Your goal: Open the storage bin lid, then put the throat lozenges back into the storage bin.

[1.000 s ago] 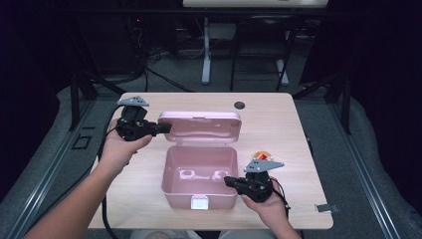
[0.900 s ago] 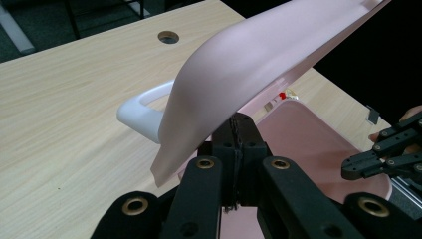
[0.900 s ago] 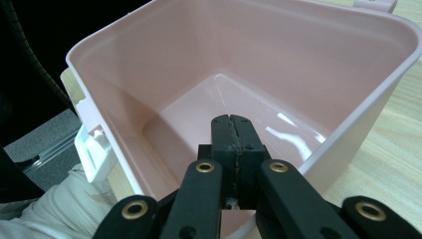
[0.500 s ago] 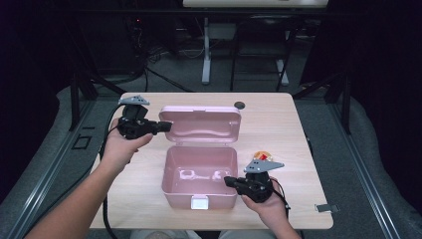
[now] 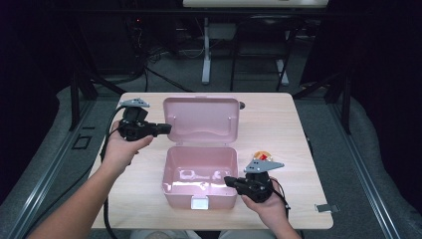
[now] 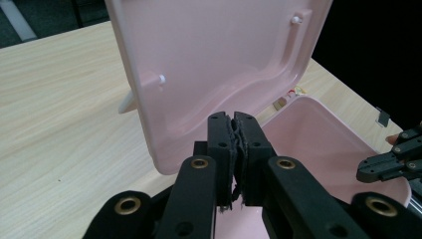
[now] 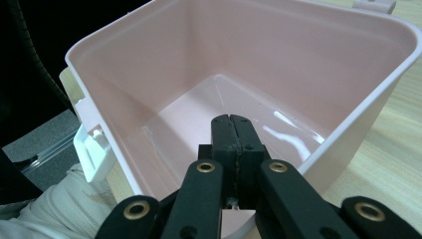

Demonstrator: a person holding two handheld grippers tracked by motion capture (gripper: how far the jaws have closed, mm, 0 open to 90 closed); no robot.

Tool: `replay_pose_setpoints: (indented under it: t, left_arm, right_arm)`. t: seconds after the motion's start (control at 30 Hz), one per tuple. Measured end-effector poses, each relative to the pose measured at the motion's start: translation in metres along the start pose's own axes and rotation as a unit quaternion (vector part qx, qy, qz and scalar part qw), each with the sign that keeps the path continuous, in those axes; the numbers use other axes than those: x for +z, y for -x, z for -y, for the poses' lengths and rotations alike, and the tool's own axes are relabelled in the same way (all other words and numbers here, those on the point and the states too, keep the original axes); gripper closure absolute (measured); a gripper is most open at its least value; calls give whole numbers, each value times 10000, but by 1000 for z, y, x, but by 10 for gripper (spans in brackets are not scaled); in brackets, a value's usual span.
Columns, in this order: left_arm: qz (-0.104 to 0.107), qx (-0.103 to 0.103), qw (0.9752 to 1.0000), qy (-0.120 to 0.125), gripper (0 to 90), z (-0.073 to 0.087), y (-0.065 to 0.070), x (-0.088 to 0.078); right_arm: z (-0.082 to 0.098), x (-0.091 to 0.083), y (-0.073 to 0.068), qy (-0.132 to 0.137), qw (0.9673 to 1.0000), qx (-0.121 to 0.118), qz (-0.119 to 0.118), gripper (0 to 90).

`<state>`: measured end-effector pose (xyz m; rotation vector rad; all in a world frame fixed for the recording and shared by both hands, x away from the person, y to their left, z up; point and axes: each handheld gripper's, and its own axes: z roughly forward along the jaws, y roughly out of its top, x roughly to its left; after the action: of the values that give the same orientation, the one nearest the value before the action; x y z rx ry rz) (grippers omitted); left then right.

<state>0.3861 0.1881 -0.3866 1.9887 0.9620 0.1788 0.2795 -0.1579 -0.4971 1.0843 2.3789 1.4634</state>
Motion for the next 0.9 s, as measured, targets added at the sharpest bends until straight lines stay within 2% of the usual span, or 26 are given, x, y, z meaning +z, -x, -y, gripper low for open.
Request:
replay_pose_setpoints:
  t: [0.13,0.33,0.4,0.5,0.7,0.8,0.9]
  left_arm:
    - [-22,-103,9999,4,803,7,-3,2]
    - [-121,-104,9999,-53,753,21,-6,6]
    - [-156,-85,9998,-62,740,25,-7,7]
    - [-180,-136,9997,-37,717,30,-9,6]
    - [-195,-173,9997,-34,631,41,-12,5]
    - [-216,-196,9996,-48,558,49,-13,6]
    - [-332,-139,9993,-37,513,59,-14,7]
  right_arm:
    - [0,0,0,-5,10000,-2,-10,900]
    - [0,0,1,5,10000,5,8,900]
    - [0,0,2,8,9999,59,-84,900]
    - [0,0,1,25,10000,70,-55,900]
    - [0,0,1,12,10000,55,-42,900]
    - [0,0,1,-8,10000,32,-31,900]
    - [-1,0,0,13,10000,-3,-61,862]
